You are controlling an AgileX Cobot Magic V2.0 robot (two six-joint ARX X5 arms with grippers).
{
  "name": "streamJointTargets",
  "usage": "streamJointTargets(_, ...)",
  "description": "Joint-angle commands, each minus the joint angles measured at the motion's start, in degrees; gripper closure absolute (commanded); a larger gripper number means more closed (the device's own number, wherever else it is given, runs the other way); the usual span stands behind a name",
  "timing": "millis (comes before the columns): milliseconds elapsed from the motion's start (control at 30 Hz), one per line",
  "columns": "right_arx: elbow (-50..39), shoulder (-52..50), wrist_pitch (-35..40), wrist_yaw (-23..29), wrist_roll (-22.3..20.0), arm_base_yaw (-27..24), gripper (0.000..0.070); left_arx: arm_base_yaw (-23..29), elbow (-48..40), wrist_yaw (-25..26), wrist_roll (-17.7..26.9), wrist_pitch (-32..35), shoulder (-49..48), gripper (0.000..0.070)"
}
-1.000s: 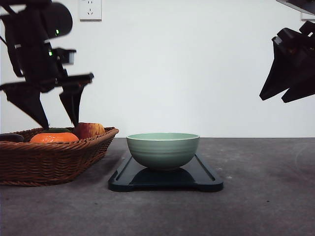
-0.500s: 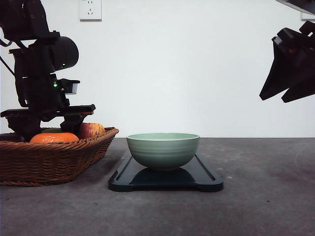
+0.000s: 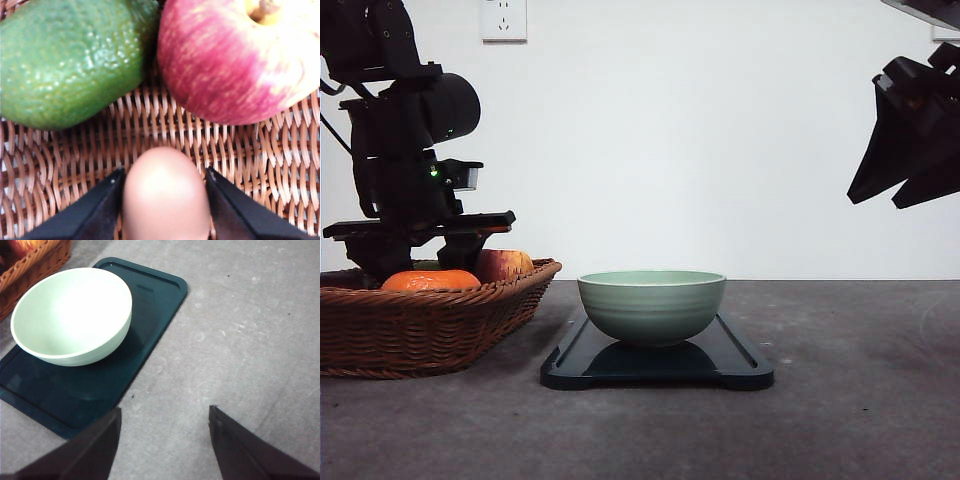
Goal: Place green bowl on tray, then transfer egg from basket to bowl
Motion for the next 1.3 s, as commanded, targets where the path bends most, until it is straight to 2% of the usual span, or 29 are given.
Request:
streamJointTargets(0,0.42,0.37,0.59,0.08,-0.45,0.17,0.0354,-0.09,1.22,-0.35,-0.02,-0.09,1.18,0.0429)
streamJointTargets(100,0.42,0.37,0.59,0.08,-0.45,0.17,0.0354,-0.09,1.22,-0.33,-0.02,-0.53,1.18,0.0473)
streamJointTargets(400,0.42,0.37,0.59,0.08,-0.45,0.17,0.0354,-0.09,1.25,-0.33,0.01,-1.96,0.14,0.0477)
streamJointTargets(667,0.42,0.37,0.61,0.06,-0.45,0.17,0.0354,-0.09,1.25,-0.31,0.2,-2.3,-7.65,0.0477)
streamJointTargets(800,0.42,0.37,0.61,0.07,-0.45,0.17,0.0354,-1.19,1.25,1.52,0.22,-1.43,-12.63,0.0475)
streamJointTargets(1033,0.42,0.37,0.61,0.06,-0.45,0.17,0.0354,-5.78,1.25,9.85,-0.09,6.53,-16.45,0.0476)
streamJointTargets(1267,0.42,0.37,0.77,0.06,-0.43,0.19,0.0354,-12.93,1.22,10.12,0.49,15.2,-14.17,0.0476)
